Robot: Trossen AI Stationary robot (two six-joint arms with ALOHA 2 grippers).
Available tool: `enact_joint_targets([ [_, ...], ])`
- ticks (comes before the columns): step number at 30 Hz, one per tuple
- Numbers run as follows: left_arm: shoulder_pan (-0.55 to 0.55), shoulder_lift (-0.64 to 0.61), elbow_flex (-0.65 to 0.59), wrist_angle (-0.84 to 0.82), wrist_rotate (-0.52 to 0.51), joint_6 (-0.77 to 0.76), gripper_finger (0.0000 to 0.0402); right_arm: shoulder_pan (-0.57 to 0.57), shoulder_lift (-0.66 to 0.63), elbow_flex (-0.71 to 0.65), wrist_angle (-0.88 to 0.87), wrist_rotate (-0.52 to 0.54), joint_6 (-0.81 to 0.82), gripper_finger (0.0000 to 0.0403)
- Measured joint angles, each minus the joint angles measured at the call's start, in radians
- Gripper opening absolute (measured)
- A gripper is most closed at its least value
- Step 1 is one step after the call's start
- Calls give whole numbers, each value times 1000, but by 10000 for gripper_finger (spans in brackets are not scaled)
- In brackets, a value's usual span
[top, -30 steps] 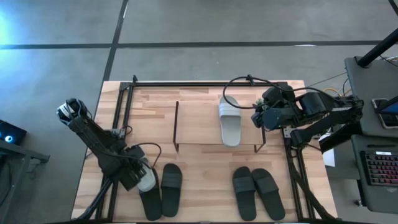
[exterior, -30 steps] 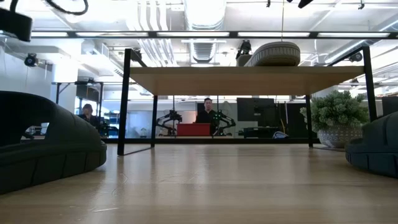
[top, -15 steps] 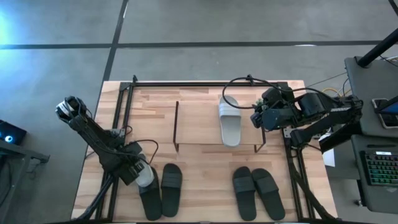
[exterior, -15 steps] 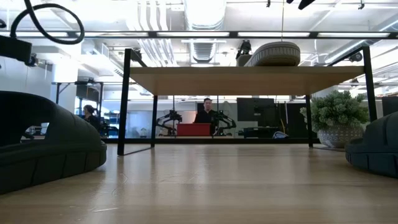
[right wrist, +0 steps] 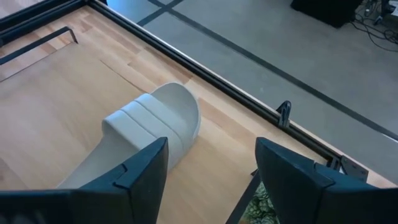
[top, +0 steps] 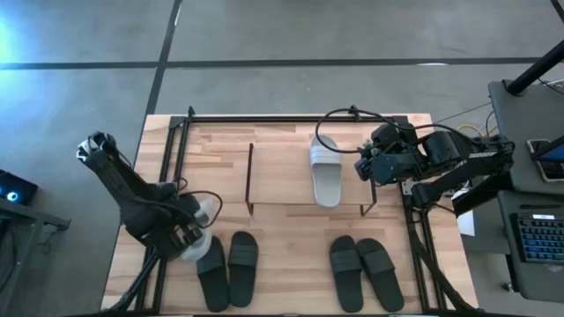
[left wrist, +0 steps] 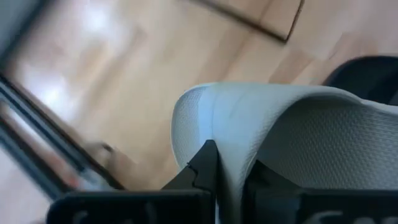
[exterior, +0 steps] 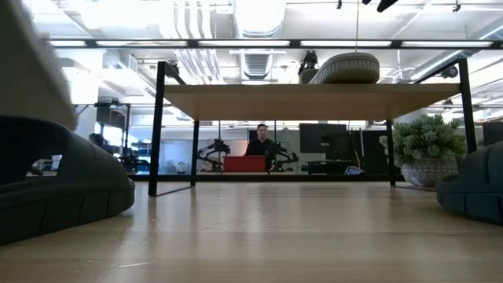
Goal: Pick and place slides into the shelf
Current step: Put the gray slide on the shelf
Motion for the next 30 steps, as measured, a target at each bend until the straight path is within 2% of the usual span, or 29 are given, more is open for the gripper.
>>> enact_joint_targets([
  [1,2,14,61,-50,-23,41,1,0,0,0,0,0,0,232],
  [3,15,32,160,-39,-74,223,1,0,0,0,1,1,0,232],
  [6,70,64,303,-43,-228,444,1,0,0,0,1,5,0,232],
  [12,299,139,474,-29,-494,901,0,-6,0,-1,6,7,0,230],
  [14,380,157,510,41,-576,1049,0,-8,0,-1,6,8,5,230],
  [16,474,184,528,172,-590,1208,0,-10,0,-1,4,15,31,230],
  [19,590,234,532,456,-547,1453,0,-14,0,-1,0,22,73,230],
  [23,667,338,565,750,-545,1664,0,-14,0,-1,-8,23,98,230],
  [25,683,405,602,799,-554,1713,0,-14,0,-1,-9,23,98,230],
  [30,700,573,689,801,-550,1794,0,-14,-1,-1,-11,22,101,230],
])
